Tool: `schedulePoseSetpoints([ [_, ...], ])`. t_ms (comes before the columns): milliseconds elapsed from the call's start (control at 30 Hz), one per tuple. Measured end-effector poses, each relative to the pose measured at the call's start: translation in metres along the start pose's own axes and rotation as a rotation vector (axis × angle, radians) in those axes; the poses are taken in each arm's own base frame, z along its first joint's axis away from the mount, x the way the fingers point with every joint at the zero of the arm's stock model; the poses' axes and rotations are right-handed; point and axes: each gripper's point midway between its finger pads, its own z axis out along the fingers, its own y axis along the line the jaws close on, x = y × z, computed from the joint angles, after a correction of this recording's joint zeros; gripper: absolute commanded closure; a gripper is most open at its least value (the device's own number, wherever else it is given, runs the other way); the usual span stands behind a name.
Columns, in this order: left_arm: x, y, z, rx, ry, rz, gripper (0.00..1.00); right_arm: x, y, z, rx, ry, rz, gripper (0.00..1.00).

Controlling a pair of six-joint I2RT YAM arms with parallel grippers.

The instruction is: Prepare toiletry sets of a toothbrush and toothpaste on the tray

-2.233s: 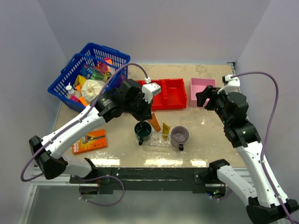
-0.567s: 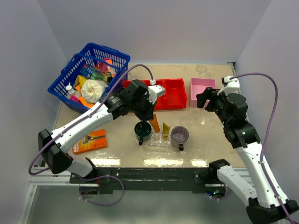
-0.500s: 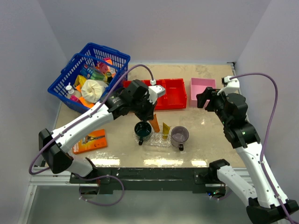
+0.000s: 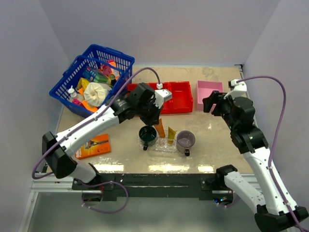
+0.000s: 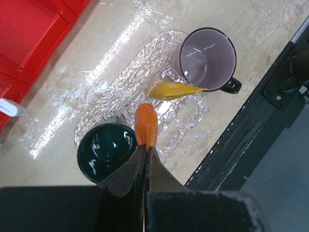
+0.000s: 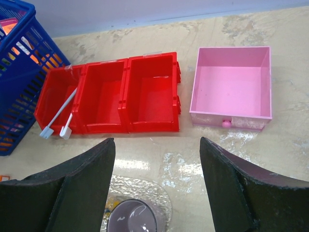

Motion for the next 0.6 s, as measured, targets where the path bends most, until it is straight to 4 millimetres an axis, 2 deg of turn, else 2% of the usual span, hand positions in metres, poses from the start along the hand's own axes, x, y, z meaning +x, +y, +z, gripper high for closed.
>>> schedulePoseSetpoints([
  [600, 0.0028, 0.0026, 0.0104, -0.004, 0.028, 0.007, 1.0, 0.0024, -0.0008, 0.0008, 0.002, 0.005, -0.001, 0.26],
])
